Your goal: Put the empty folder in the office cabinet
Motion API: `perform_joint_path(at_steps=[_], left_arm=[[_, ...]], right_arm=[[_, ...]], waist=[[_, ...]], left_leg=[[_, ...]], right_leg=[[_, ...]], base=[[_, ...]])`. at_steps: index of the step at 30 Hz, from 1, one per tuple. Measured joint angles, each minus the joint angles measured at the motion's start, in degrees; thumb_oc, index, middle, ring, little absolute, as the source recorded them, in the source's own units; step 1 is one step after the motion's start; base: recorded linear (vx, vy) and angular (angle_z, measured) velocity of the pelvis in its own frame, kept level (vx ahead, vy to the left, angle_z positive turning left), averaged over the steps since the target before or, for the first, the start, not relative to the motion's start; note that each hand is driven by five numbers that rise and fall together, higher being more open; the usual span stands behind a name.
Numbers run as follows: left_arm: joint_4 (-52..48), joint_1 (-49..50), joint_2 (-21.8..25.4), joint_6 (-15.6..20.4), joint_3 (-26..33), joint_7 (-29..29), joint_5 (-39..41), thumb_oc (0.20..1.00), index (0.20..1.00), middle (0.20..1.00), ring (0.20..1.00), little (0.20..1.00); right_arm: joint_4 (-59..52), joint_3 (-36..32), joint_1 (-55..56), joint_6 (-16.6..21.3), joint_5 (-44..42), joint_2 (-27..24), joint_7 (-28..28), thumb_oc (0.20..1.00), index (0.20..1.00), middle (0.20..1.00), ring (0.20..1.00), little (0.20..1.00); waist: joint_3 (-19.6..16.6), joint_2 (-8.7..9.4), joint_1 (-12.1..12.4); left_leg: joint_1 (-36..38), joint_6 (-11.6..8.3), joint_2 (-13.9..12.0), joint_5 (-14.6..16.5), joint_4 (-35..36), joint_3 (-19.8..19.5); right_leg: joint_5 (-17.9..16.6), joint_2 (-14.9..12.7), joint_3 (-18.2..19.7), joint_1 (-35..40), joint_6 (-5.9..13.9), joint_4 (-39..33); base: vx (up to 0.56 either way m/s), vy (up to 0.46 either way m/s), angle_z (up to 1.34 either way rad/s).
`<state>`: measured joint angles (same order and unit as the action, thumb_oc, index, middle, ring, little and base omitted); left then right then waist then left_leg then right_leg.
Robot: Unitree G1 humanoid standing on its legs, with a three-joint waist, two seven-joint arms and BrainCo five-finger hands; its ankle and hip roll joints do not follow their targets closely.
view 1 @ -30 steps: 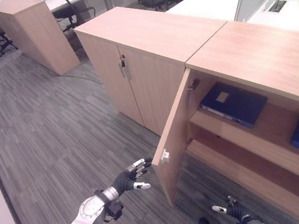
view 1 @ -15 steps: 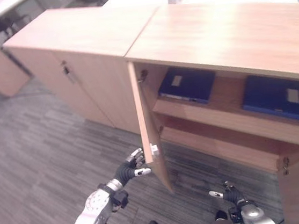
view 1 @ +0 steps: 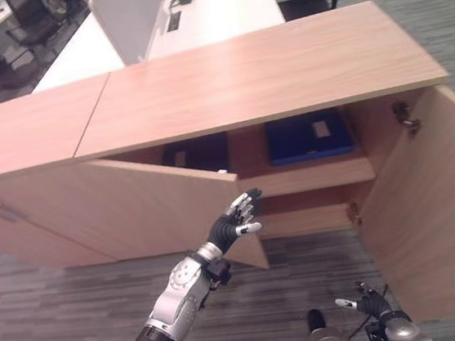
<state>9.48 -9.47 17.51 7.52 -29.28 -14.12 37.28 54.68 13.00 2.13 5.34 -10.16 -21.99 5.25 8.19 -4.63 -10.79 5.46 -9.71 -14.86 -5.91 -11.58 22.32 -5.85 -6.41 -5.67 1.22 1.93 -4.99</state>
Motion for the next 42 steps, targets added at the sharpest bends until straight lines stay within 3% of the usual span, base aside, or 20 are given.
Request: perform_joint_path(at_steps=[2,4,6,7,8,9,11,15,16,20,27,35,39,42], left_arm=[[2.23,-1.84,-1.9,0.62,0.02,1.37,-0.12,1.0,1.0,1.0,1.0,1.0],[6.5,-5.32,-3.58,1.94,0.23,3.49,-0.43,1.0,1.0,1.0,1.0,1.0],[6.84,-5.98,-3.56,2.25,0.26,4.84,-0.52,1.0,1.0,1.0,1.0,1.0],[7.65,-6.66,-3.66,2.74,0.37,5.22,-0.55,1.0,1.0,1.0,1.0,1.0],[11.66,-8.43,-4.59,4.09,2.84,6.8,-0.58,1.0,1.0,1.0,1.0,1.0],[12.99,-8.69,-4.73,4.43,4.69,7.99,-0.55,1.0,1.0,1.0,1.0,1.0],[15.35,-8.86,-3.37,4.6,6.25,8.97,-1.97,1.0,1.0,1.0,1.0,1.0],[17.74,-8.83,-2.87,5.63,7.88,10.8,-2.78,1.0,1.0,1.0,1.0,1.0],[17.87,-8.74,-2.21,5.68,8.82,11.18,-2.75,1.0,1.0,1.0,1.0,1.0],[22.51,-9.98,1.08,6.03,12.5,11.85,-2.75,1.0,1.0,1.0,1.0,1.0],[22.56,-10.48,4.36,6.43,17.56,12.24,-2.68,1.0,1.0,1.0,1.0,1.0],[25.54,-10.38,13.53,6.26,16.04,6.83,-2.71,1.0,1.0,1.0,1.0,1.0],[30.1,-10.92,13.79,6.04,15.65,5.61,-2.71,1.0,1.0,1.0,1.0,1.0],[30.05,-10.48,13.54,6.03,16.07,6.44,-2.67,1.0,1.0,1.0,1.0,1.0]], right_arm=[[0.19,-0.47,-0.23,0.04,-0.01,-0.36,0.14,1.0,1.0,1.0,1.0,1.0],[1.42,-1.22,-0.23,0.04,-0.01,-0.41,0.21,1.0,1.0,1.0,1.0,1.0],[1.86,-1.1,0.38,-0.06,-0.04,-0.37,0.22,1.0,1.0,1.0,1.0,1.0],[2.17,-1.1,0.48,-0.08,-0.06,-0.27,0.3,1.0,1.0,1.0,1.0,1.0],[1.9,-0.61,0.09,-0.43,-1.03,-0.22,0.4,1.0,1.0,1.0,1.0,1.0],[1.78,-0.17,-0.49,-0.41,-1.42,0.13,0.36,1.0,1.0,1.0,1.0,1.0],[1.34,0.58,-1.16,-0.21,-2.21,0.75,-0.03,1.0,1.0,1.0,1.0,1.0],[0.98,0.81,2.36,0.17,-2.21,4.23,-1.65,1.0,1.0,1.0,1.0,1.0],[0.94,0.83,2.54,0.19,-2.21,4.72,-1.83,1.0,1.0,1.0,1.0,1.0],[-1.57,0.85,3.29,0.25,-2.2,5.05,-2.98,1.0,1.0,1.0,1.0,1.0],[-0.8,0.7,3.37,0.26,-2.18,5.07,-4.51,1.0,1.0,1.0,1.0,1.0],[-0.59,0.49,5.05,0.24,-2.12,5.09,-6.54,1.0,1.0,1.0,1.0,1.0],[-0.09,0.57,6.0,0.21,-2.15,5.26,-6.84,1.0,1.0,1.0,1.0,1.0],[-0.07,0.57,5.63,0.18,-2.15,5.27,-6.89,1.0,1.0,1.0,1.0,1.0]], waist=[[0.04,0.14,0.34],[0.08,0.16,0.43],[-0.06,-0.17,0.12],[-0.1,0.06,0.36],[-0.16,0.95,2.12],[-0.02,1.17,2.68],[-0.16,1.74,2.29],[-1.12,3.62,1.64],[-1.68,4.5,1.7],[-1.87,3.68,0.15],[-2.69,4.36,1.77],[-5.05,6.49,1.84],[-5.86,7.47,1.82],[-5.88,7.51,2.2]], left_leg=[[1.38,-0.9,4.35,3.17,9.36,-9.86],[0.44,-0.17,6.72,2.96,17.25,-14.99],[-3.24,1.01,7.02,2.2,15.46,-15.7],[-4.38,1.13,7.99,2.81,15.63,-18.15],[-6.05,2.06,11.44,4.92,16.67,-26.06],[-6.79,3.18,12.04,6.2,16.44,-27.44],[-5.6,4.91,12.29,4.29,16.18,-25.01],[-2.29,6.58,11.87,3.32,17.32,-19.88],[-2.23,7.33,12.31,2.36,17.3,-19.11],[-0.08,7.64,12.42,2.68,17.31,-16.36],[0.76,7.67,12.65,3.61,17.33,-14.65],[0.64,7.78,12.61,4.1,17.35,-12.99],[0.55,8.03,12.64,3.93,17.35,-11.81],[-0.11,8.1,12.51,3.83,17.35,-10.26]], right_leg=[[0.01,0.02,3.52,-0.56,0.02,-0.03],[0.03,0.59,5.09,-1.03,0.04,-0.36],[0.05,1.57,5.65,-0.98,0.0,-0.39],[0.13,1.67,6.44,-1.09,-0.11,-0.35],[0.43,1.53,10.29,-2.82,0.28,0.1],[0.42,1.7,11.92,-3.27,0.31,-0.27],[0.01,1.74,14.66,-2.76,2.02,-0.45],[2.44,2.08,14.25,-1.4,5.29,4.18],[3.1,1.61,14.55,-0.24,5.06,2.88],[1.23,1.17,15.96,2.19,4.89,-0.05],[1.52,1.11,17.16,2.06,4.92,-0.04],[1.68,0.97,18.28,0.92,5.41,-0.04],[1.33,0.75,18.25,0.3,5.94,-0.04],[0.51,-0.33,14.54,-1.76,7.1,0.62]], base=[[0.11,0.05,-0.71],[0.12,0.006,-0.65],[0.21,-0.039,-0.53],[0.2,0.014,-0.72],[0.1,0.042,-1.04],[0.22,0.117,-1.33],[0.15,0.096,-1.05],[0.13,0.118,-0.68],[0.13,0.176,-0.44],[0.07,0.154,-0.32],[0.03,0.118,-0.1],[0.02,0.085,-0.1],[-0.02,0.036,-0.13],[-0.1,-0.019,-0.27]])
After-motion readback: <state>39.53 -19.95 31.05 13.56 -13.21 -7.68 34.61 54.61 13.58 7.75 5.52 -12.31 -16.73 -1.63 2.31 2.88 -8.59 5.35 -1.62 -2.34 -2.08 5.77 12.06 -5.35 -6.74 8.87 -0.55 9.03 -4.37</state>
